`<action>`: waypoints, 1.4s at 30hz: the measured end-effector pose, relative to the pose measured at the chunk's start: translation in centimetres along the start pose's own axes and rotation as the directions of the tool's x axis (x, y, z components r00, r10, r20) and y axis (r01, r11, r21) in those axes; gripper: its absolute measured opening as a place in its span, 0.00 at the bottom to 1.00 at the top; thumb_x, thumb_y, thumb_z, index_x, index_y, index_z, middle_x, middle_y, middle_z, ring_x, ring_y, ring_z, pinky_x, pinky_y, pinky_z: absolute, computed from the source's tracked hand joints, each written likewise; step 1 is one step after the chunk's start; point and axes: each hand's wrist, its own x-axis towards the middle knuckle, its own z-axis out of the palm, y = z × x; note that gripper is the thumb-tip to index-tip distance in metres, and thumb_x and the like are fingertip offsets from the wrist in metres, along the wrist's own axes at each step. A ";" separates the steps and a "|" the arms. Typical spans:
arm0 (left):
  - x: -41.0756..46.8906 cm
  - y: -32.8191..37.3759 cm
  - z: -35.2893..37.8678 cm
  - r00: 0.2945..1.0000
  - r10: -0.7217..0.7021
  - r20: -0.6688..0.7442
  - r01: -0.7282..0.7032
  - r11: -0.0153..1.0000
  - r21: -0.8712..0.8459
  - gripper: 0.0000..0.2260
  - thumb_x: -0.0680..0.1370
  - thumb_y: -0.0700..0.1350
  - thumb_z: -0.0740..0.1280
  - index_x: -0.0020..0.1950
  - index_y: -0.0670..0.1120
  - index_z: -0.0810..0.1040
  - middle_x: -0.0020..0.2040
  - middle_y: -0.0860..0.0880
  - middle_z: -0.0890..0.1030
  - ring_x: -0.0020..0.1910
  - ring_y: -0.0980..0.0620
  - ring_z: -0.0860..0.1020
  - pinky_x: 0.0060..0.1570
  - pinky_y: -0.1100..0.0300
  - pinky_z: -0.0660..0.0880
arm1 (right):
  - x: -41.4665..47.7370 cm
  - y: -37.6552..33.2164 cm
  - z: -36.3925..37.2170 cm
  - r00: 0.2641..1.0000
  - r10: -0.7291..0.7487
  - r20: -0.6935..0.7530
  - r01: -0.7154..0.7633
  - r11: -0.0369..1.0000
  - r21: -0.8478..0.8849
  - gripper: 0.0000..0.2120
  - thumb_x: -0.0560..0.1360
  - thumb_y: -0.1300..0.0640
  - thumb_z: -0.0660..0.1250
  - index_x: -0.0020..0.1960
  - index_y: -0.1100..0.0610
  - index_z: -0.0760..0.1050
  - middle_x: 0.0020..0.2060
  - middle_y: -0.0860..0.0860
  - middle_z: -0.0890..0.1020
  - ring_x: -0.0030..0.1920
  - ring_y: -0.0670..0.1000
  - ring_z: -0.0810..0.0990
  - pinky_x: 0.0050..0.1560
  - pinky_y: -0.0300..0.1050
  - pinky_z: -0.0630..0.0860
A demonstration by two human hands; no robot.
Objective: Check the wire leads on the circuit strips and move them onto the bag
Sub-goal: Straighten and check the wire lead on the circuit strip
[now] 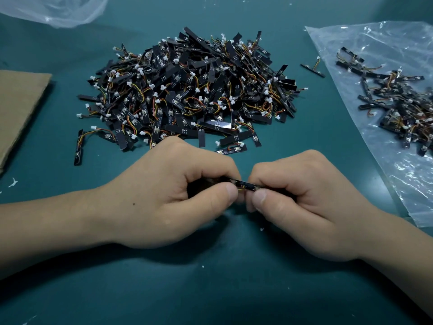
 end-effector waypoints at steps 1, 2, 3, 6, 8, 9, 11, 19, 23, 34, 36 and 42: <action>0.0 0.0 0.0 1.000 0.001 0.000 -0.001 1.000 0.001 0.13 0.74 0.46 0.65 0.44 0.39 0.85 0.30 0.60 0.73 0.31 0.67 0.71 0.36 0.75 0.65 | 0.0 0.0 0.0 1.000 0.013 0.001 -0.013 1.000 0.019 0.14 0.77 0.51 0.59 0.38 0.55 0.77 0.26 0.50 0.73 0.29 0.54 0.72 0.30 0.54 0.70; 0.0 0.0 -0.1 1.000 0.004 0.005 -0.004 1.000 0.013 0.13 0.74 0.46 0.65 0.45 0.39 0.85 0.30 0.60 0.73 0.30 0.67 0.71 0.36 0.75 0.65 | 0.0 0.0 0.0 1.000 0.027 -0.001 -0.027 0.999 0.027 0.14 0.77 0.50 0.58 0.38 0.54 0.77 0.26 0.51 0.73 0.29 0.55 0.73 0.30 0.54 0.70; 0.1 0.0 -0.1 1.000 0.008 0.012 -0.009 1.000 0.028 0.13 0.74 0.46 0.65 0.45 0.39 0.85 0.30 0.60 0.73 0.30 0.67 0.70 0.36 0.75 0.65 | 0.1 0.0 0.0 0.999 0.037 -0.004 -0.037 0.999 0.028 0.14 0.76 0.50 0.58 0.38 0.54 0.77 0.26 0.51 0.74 0.29 0.55 0.73 0.30 0.54 0.70; 0.2 0.2 -0.2 0.999 0.017 0.028 -0.018 0.998 0.059 0.13 0.74 0.46 0.64 0.44 0.39 0.85 0.30 0.59 0.73 0.30 0.65 0.70 0.36 0.74 0.65 | 0.1 -0.1 -0.1 0.999 0.038 0.004 -0.038 0.999 0.030 0.14 0.75 0.51 0.58 0.36 0.55 0.76 0.26 0.52 0.73 0.29 0.55 0.72 0.30 0.54 0.70; 0.2 0.2 -0.2 0.999 0.010 0.031 -0.012 0.998 0.064 0.13 0.74 0.46 0.65 0.43 0.39 0.85 0.30 0.58 0.74 0.30 0.62 0.70 0.35 0.72 0.65 | 0.0 -0.2 -0.1 0.999 0.029 0.016 -0.030 0.999 0.028 0.14 0.74 0.51 0.58 0.36 0.56 0.77 0.26 0.52 0.73 0.29 0.55 0.72 0.30 0.54 0.70; 0.2 0.3 -0.2 1.000 0.005 0.028 -0.006 0.998 0.060 0.13 0.74 0.46 0.65 0.43 0.39 0.85 0.30 0.58 0.74 0.30 0.62 0.70 0.35 0.72 0.65 | 0.0 -0.1 -0.1 0.999 0.029 0.016 -0.030 0.999 0.021 0.14 0.74 0.51 0.58 0.36 0.56 0.77 0.26 0.52 0.73 0.29 0.56 0.72 0.30 0.54 0.70; 0.1 0.3 -0.1 1.000 -0.008 0.025 0.007 0.999 0.052 0.13 0.73 0.46 0.65 0.43 0.39 0.85 0.30 0.58 0.74 0.30 0.64 0.70 0.35 0.71 0.65 | 0.1 -0.1 0.0 0.999 0.036 0.008 -0.036 0.999 -0.006 0.14 0.74 0.51 0.58 0.36 0.56 0.76 0.26 0.53 0.73 0.30 0.56 0.72 0.30 0.54 0.70; 0.0 0.7 0.0 0.999 -0.041 0.033 0.039 0.997 0.073 0.15 0.72 0.46 0.64 0.43 0.37 0.85 0.30 0.56 0.74 0.30 0.59 0.70 0.37 0.65 0.63 | 0.2 -0.1 0.3 0.999 0.044 -0.008 -0.045 0.996 -0.073 0.11 0.74 0.55 0.61 0.35 0.56 0.76 0.27 0.52 0.73 0.30 0.55 0.73 0.30 0.54 0.70; 0.0 0.6 0.1 0.999 -0.040 0.035 0.036 0.995 0.097 0.15 0.72 0.46 0.63 0.43 0.36 0.85 0.30 0.54 0.74 0.30 0.56 0.70 0.38 0.61 0.64 | 0.1 -0.1 0.3 1.000 0.020 -0.004 -0.020 0.996 -0.090 0.13 0.75 0.56 0.61 0.34 0.60 0.74 0.27 0.53 0.72 0.30 0.57 0.72 0.30 0.55 0.69; 0.1 0.6 0.2 0.988 -0.153 0.028 0.155 0.980 -0.121 0.18 0.69 0.50 0.62 0.45 0.38 0.85 0.26 0.58 0.74 0.28 0.61 0.72 0.35 0.70 0.66 | 0.2 -0.2 0.5 0.999 0.014 -0.030 -0.018 0.992 -0.124 0.14 0.75 0.57 0.64 0.32 0.57 0.68 0.26 0.51 0.68 0.29 0.56 0.69 0.30 0.55 0.67; 0.0 0.6 0.2 0.992 -0.121 0.036 0.124 0.989 -0.078 0.18 0.70 0.49 0.62 0.45 0.37 0.85 0.27 0.55 0.76 0.29 0.58 0.72 0.35 0.65 0.67 | 0.3 -0.3 0.5 0.999 0.017 -0.034 -0.021 0.993 -0.117 0.14 0.75 0.57 0.64 0.32 0.56 0.67 0.25 0.51 0.68 0.29 0.56 0.68 0.30 0.55 0.67; 0.3 0.6 -0.2 0.996 -0.082 0.028 0.082 0.997 -0.005 0.16 0.71 0.46 0.63 0.42 0.33 0.83 0.29 0.44 0.79 0.29 0.50 0.71 0.34 0.54 0.69 | 0.2 -0.4 0.6 0.999 0.029 -0.027 -0.032 0.988 -0.152 0.14 0.75 0.53 0.59 0.33 0.57 0.70 0.26 0.52 0.69 0.29 0.57 0.70 0.30 0.56 0.68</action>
